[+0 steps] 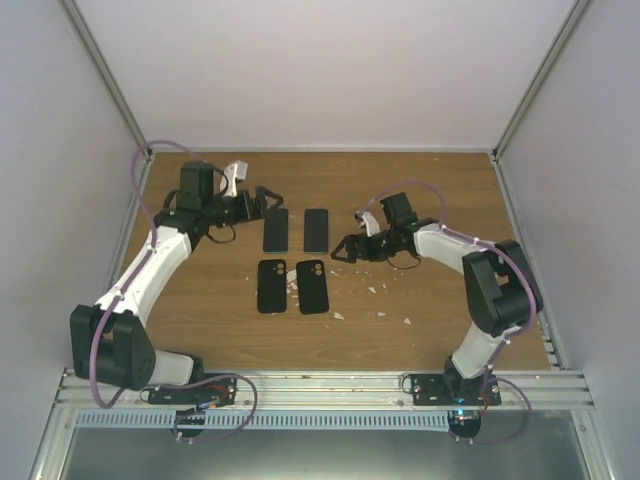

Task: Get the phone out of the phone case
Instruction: Reset both arms

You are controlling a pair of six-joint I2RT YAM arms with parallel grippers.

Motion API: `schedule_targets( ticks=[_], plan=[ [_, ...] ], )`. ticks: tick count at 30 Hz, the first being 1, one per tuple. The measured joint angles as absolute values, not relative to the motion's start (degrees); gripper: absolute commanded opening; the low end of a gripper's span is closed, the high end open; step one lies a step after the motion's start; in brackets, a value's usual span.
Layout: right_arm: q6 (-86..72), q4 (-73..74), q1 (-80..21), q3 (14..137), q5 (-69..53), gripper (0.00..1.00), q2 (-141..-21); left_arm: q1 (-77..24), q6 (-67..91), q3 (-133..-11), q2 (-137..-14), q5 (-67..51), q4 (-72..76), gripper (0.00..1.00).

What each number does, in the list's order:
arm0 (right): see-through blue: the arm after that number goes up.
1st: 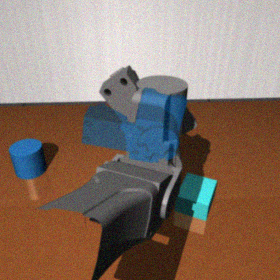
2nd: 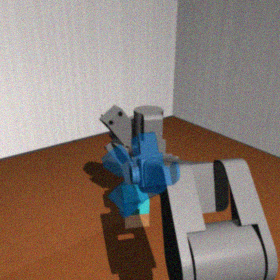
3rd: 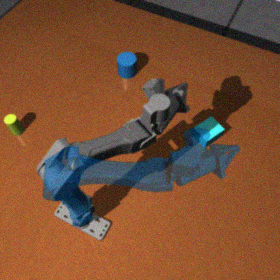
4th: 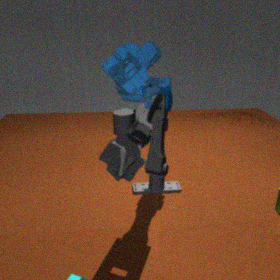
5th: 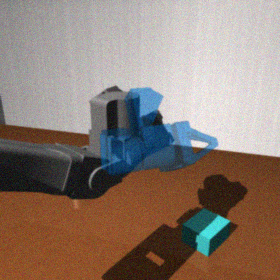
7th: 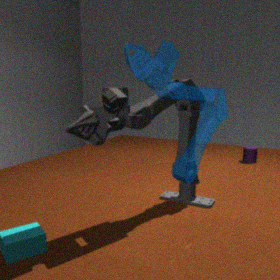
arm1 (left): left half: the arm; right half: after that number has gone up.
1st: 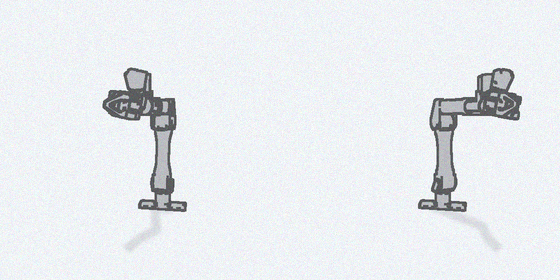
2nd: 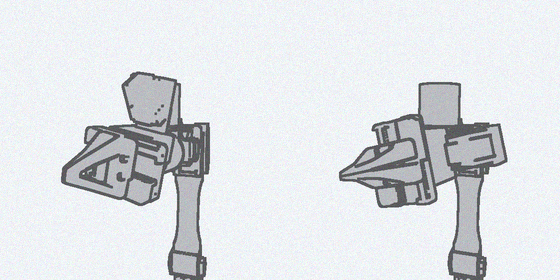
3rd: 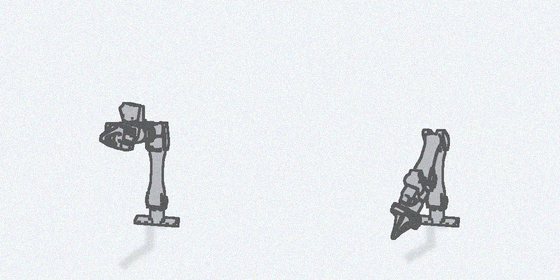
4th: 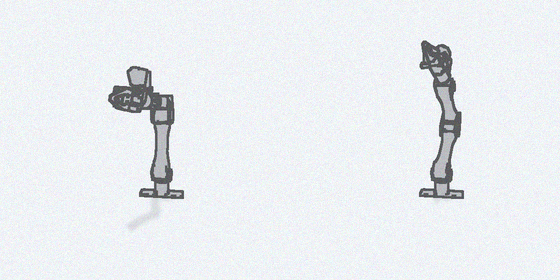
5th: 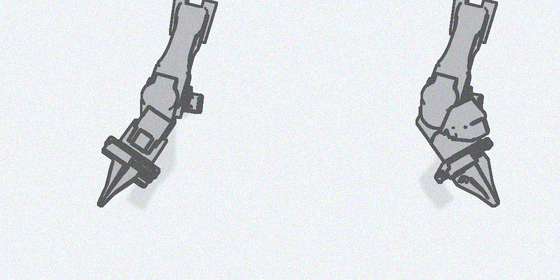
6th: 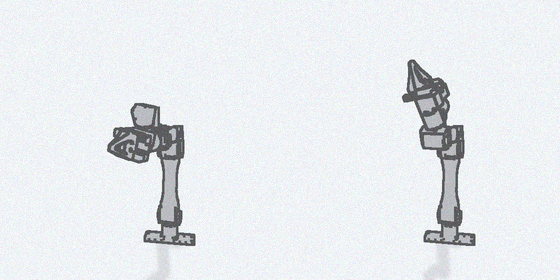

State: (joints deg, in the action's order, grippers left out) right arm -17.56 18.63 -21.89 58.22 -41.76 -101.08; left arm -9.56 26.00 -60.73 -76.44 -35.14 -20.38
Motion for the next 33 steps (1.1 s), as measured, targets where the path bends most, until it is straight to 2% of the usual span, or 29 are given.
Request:
schedule_targets(
  ticks=[10,18,23,33],
  plan=[
    [-9.8,20.1,-16.7,62.9,-39.1,1.0,-88.6,-6.8,13.4,-88.3,-90.7,-38.9,-34.1,0.99],
    [-5.7,22.1,-5.7,67.2,-38.6,1.0,-82.5,-3.1,4.6,-98.3,-93.7,-38.4,-38.8,0.99],
    [-4.7,22.5,2.8,67.9,-39.6,1.0,-80.9,1.4,1.9,-97.1,-93.5,-37.1,-39.1,0.99],
    [-4.7,20.5,14.3,60.3,-43.3,1.0,-77.3,6.7,-1.0,-80.4,-90.6,-32.4,-36.6,0.99]
  ],
)
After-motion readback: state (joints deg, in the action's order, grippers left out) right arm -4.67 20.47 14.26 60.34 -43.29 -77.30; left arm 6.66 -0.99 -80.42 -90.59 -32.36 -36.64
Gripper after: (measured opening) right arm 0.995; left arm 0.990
